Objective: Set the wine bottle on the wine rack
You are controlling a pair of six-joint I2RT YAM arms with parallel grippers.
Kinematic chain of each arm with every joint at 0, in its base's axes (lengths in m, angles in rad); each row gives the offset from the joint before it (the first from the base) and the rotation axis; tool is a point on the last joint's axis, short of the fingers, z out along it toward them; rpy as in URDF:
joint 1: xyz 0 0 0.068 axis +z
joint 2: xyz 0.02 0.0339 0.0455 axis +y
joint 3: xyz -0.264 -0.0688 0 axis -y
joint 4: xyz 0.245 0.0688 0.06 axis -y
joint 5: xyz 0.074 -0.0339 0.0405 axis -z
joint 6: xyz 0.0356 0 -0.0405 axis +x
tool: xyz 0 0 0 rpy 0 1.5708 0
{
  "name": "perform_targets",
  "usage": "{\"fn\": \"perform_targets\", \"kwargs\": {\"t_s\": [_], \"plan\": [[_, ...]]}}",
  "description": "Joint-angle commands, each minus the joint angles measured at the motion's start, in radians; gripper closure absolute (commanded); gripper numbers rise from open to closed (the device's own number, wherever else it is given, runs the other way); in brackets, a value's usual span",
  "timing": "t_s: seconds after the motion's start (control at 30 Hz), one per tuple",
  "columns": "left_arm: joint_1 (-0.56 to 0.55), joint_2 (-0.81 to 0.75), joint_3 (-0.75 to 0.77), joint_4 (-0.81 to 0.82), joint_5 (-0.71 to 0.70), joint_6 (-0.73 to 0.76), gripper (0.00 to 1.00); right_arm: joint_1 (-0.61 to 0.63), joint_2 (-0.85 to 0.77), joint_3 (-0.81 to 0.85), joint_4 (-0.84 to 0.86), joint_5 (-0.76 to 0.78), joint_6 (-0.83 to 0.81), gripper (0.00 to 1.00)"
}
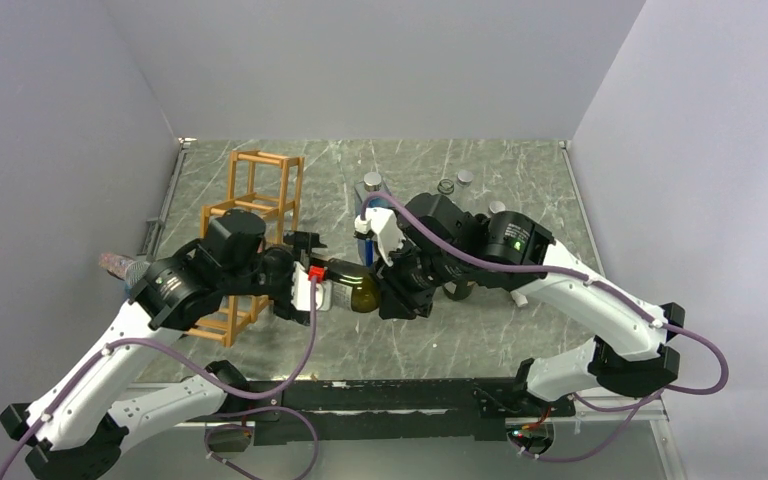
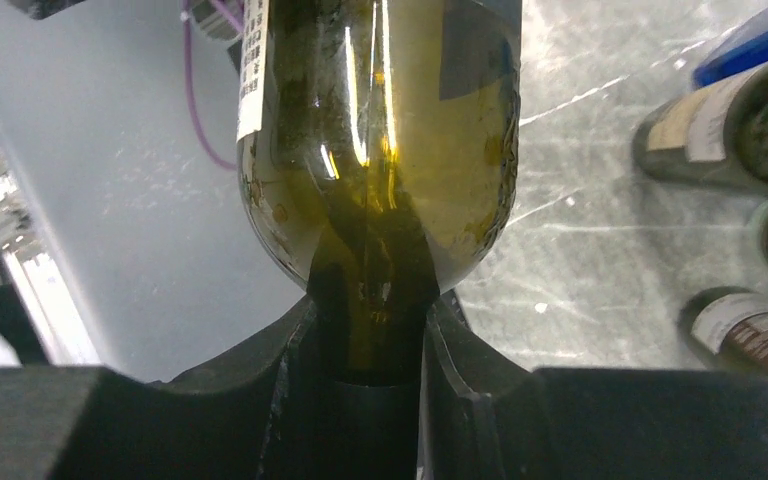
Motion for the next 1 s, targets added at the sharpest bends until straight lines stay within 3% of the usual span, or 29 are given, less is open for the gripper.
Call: {"fn": "perform_targets", "kwargs": {"t_s": [0.0, 0.33, 0.57, 0.87, 0.97], "plan": [[0.005, -0.059, 0.03, 0.255, 0.028, -0.049, 0.01, 0.054, -0.081, -0.008, 0.305, 0.056, -0.003, 1.0], [0.005, -0.117, 0.055, 0.172, -0.104, -0.048, 0.01, 0.064, -0.086, -0.036, 0.344, 0.147, -0.024, 1.0], [0.005, -0.215, 0.001, 0.247, -0.221, -0.105, 0.01, 0.059, -0.102, -0.146, 0.417, 0.166, -0.038, 1.0], [0.004, -0.264, -0.015, 0.168, -0.156, -0.087, 0.01, 0.046, -0.115, -0.175, 0.448, 0.123, -0.048, 1.0], [0.005, -0.229, 0.035, 0.086, -0.08, -0.094, 0.01, 0.017, -0.097, -0.138, 0.413, 0.021, -0.038, 1.0]]}}
